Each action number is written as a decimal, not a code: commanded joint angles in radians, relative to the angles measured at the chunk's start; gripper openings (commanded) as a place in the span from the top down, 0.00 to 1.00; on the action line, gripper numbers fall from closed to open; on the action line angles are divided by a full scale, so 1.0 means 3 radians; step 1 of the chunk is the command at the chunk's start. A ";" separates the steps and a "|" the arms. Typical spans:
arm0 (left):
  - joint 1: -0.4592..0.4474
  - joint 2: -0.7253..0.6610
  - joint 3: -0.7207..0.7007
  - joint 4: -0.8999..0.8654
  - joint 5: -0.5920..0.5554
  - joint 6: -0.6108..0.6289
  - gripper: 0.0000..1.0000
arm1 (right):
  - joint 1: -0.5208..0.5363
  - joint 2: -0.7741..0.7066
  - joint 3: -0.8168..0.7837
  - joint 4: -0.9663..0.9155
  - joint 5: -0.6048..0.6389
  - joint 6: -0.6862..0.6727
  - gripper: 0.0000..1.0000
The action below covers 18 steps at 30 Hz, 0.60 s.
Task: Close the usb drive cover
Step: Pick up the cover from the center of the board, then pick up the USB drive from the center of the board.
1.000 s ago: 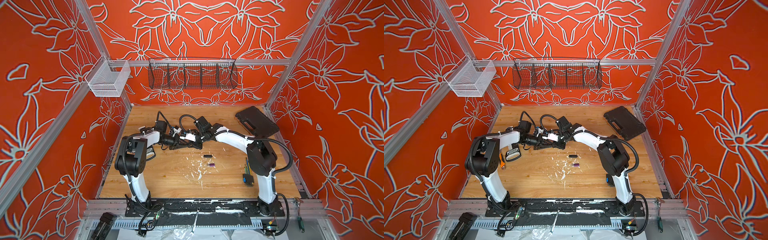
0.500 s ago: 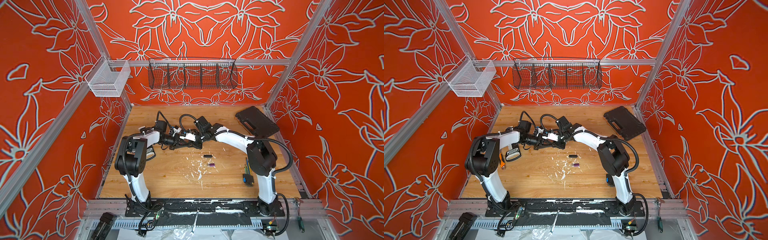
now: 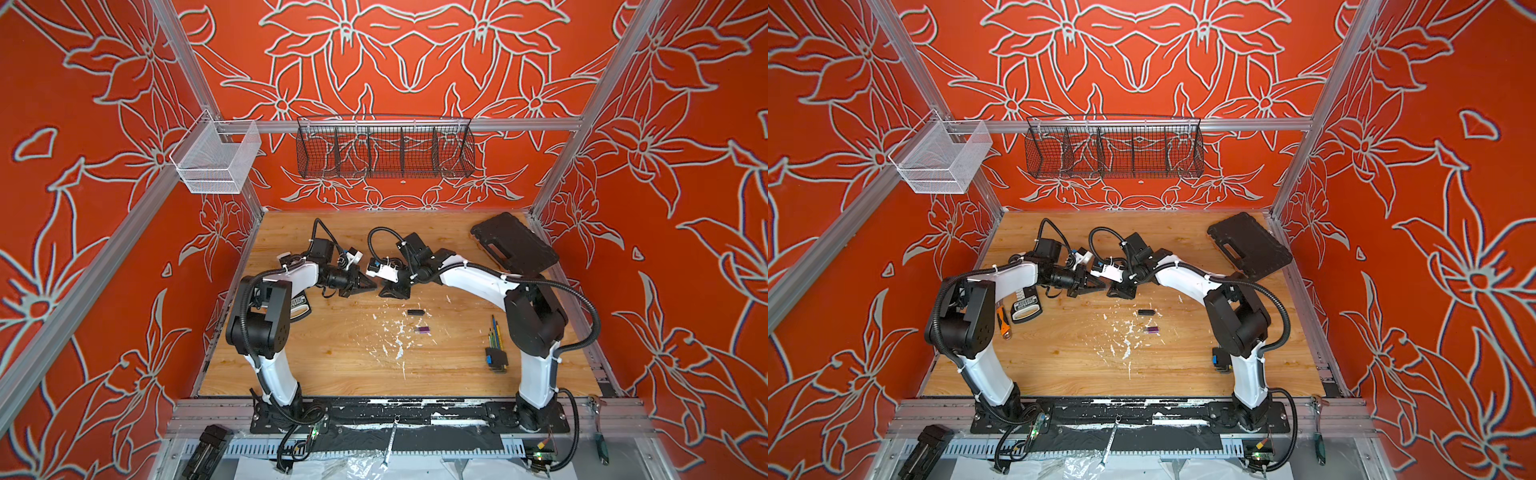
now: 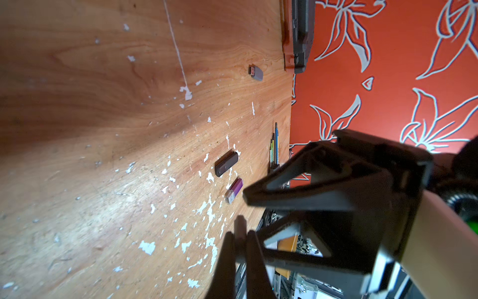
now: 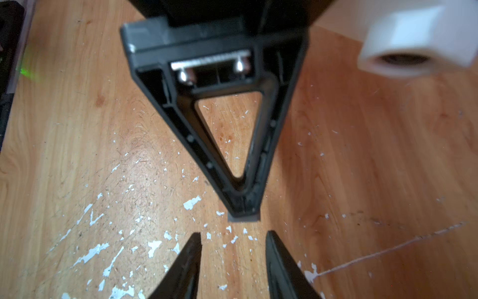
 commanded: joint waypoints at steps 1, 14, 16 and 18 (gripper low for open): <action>-0.0038 -0.0163 -0.0018 0.0034 -0.0078 0.0020 1.00 | -0.0075 -0.0164 -0.0104 0.0182 -0.0023 0.0120 0.54; -0.0040 -0.0399 -0.0034 0.0006 -0.0345 0.0060 1.00 | -0.0707 -0.0267 -0.0114 -0.0742 0.1156 -0.0251 0.55; -0.0048 -0.0398 -0.0029 0.0006 -0.0351 0.0047 1.00 | -0.0800 -0.0205 -0.0083 -0.0818 0.1379 -0.0295 0.55; -0.0054 -0.0399 -0.0015 -0.0020 -0.0355 0.0055 1.00 | -0.0910 -0.0146 -0.0041 -0.0892 0.1439 -0.0312 0.55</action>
